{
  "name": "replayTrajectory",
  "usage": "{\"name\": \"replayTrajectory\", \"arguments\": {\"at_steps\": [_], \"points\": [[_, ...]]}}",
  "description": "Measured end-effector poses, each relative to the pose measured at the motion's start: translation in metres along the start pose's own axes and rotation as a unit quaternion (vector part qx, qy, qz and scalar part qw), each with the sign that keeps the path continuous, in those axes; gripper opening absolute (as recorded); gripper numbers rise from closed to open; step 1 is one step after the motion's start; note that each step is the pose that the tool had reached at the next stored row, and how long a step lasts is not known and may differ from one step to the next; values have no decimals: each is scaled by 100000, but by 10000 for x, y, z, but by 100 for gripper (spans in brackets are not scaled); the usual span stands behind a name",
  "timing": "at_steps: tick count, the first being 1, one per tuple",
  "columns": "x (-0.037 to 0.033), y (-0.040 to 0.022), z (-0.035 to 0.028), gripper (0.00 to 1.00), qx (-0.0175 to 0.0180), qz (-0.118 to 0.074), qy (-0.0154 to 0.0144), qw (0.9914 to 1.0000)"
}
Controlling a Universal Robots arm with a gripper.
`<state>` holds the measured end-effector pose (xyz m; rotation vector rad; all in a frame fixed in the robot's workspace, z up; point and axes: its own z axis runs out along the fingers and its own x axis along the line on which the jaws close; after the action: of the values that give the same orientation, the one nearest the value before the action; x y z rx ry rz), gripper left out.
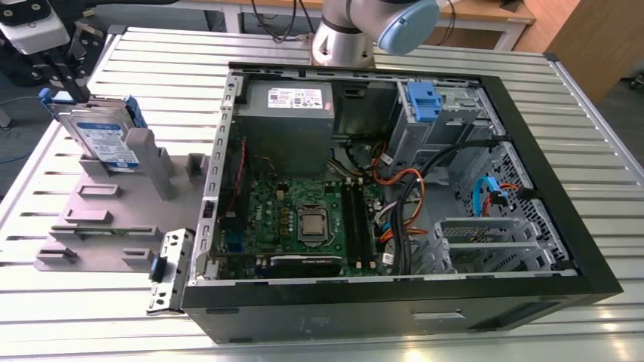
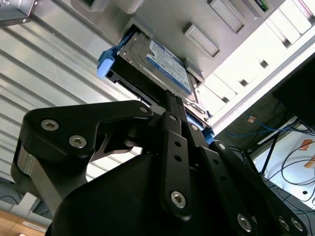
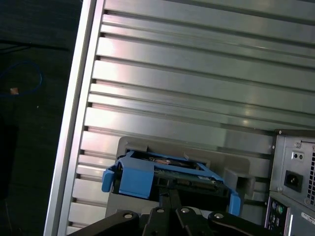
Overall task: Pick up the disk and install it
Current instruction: 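Pick up the disk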
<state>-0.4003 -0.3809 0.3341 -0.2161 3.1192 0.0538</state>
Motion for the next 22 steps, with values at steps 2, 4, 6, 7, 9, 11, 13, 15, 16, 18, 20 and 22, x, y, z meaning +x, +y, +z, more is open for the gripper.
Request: {"name": "replayTrajectory", "arguments": {"at_steps": [2, 4, 6, 7, 9, 11, 13, 15, 16, 18, 20, 22], "points": [[0, 0, 0, 11, -8, -333, 11, 99999], [0, 0, 0, 11, -21, -1158, 38, 99993], [0, 0, 0, 11, -35, -2168, 71, 99976], [0, 0, 0, 11, -45, -2678, 87, 99964], [0, 0, 0, 11, -64, -3781, 122, 99928], [0, 0, 0, 11, -80, -4817, 157, 99884], [0, 0, 0, 11, -83, -4946, 167, 99877], [0, 0, 0, 11, -84, -4954, 166, 99877], [0, 0, 0, 11, -83, -4959, 165, 99877], [0, 0, 0, 11, -82, -4961, 169, 99877], [0, 0, 0, 11, -83, -4982, 165, 99876], [0, 0, 0, 11, -88, -5241, 175, 99862]]}}
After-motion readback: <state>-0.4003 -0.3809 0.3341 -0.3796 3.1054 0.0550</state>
